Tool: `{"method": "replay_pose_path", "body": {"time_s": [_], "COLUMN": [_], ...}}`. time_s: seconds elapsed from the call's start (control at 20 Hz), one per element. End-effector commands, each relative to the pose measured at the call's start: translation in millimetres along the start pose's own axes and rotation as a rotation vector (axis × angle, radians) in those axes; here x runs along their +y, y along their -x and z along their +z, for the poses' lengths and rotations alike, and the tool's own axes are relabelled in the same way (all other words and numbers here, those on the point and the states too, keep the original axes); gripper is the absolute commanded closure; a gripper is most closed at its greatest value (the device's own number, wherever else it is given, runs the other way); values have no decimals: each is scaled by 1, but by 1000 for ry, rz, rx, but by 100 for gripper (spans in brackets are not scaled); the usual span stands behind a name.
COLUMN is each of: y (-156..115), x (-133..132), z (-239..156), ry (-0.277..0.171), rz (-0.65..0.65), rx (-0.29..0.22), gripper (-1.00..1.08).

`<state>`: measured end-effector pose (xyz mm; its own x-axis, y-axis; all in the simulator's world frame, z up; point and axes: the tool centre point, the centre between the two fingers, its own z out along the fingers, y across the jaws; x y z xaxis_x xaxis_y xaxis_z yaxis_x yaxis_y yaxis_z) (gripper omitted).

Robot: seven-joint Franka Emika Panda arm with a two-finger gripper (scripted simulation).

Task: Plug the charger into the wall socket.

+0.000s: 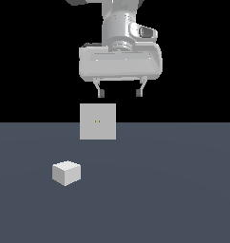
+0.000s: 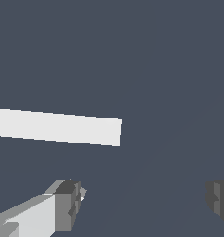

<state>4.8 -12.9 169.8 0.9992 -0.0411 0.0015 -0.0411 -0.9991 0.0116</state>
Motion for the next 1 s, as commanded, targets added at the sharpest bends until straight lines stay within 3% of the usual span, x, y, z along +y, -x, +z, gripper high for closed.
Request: {"method": "replay_pose_path", "body": {"time_s": [0.0, 0.45, 0.95], "y": [0, 4, 21], "x": [0, -9, -38], "z": [0, 7, 31], "ry": [0, -6, -27], "rz": [0, -67, -292], "rx": [0, 12, 50], "gripper": [-92, -92, -92]}}
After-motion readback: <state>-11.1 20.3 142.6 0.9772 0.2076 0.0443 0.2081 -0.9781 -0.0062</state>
